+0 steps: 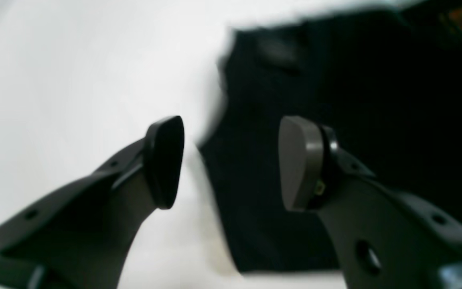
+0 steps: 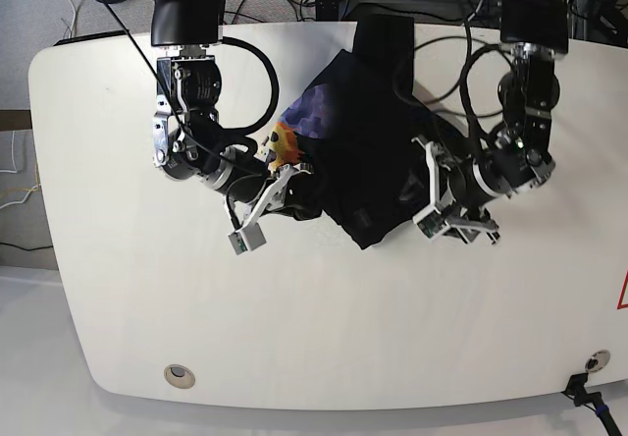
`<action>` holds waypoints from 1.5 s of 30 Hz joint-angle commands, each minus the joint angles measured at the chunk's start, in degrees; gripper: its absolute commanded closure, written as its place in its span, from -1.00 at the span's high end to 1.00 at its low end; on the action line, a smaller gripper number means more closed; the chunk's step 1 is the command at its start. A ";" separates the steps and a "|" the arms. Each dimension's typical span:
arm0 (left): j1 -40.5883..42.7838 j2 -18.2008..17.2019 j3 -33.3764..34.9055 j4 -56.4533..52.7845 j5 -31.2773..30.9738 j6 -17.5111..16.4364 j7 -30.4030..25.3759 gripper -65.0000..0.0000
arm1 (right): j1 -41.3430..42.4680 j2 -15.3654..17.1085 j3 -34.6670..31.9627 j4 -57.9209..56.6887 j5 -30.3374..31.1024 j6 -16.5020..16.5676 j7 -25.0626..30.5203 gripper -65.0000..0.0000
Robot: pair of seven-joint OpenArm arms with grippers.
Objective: Fold the T-shirt properly
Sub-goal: 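Grasp the bundle edges with both grippers and tuck them inward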
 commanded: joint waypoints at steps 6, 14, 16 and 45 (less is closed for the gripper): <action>14.18 3.86 0.05 9.26 -0.63 0.29 0.88 0.04 | 7.35 -0.79 -0.09 -9.43 1.34 0.88 0.75 -0.96; 19.72 8.08 0.13 8.91 -0.63 0.29 0.79 0.04 | 12.27 -5.98 -0.09 -18.05 0.90 0.97 0.84 -0.96; 19.72 8.17 0.13 8.73 -0.45 0.29 0.79 0.04 | 12.53 -6.68 -0.09 -19.89 0.81 0.97 1.19 -0.96; 1.96 -0.01 0.13 -8.24 -0.63 0.29 -2.11 0.04 | 3.74 1.14 -6.42 -21.30 0.81 0.44 11.30 -0.98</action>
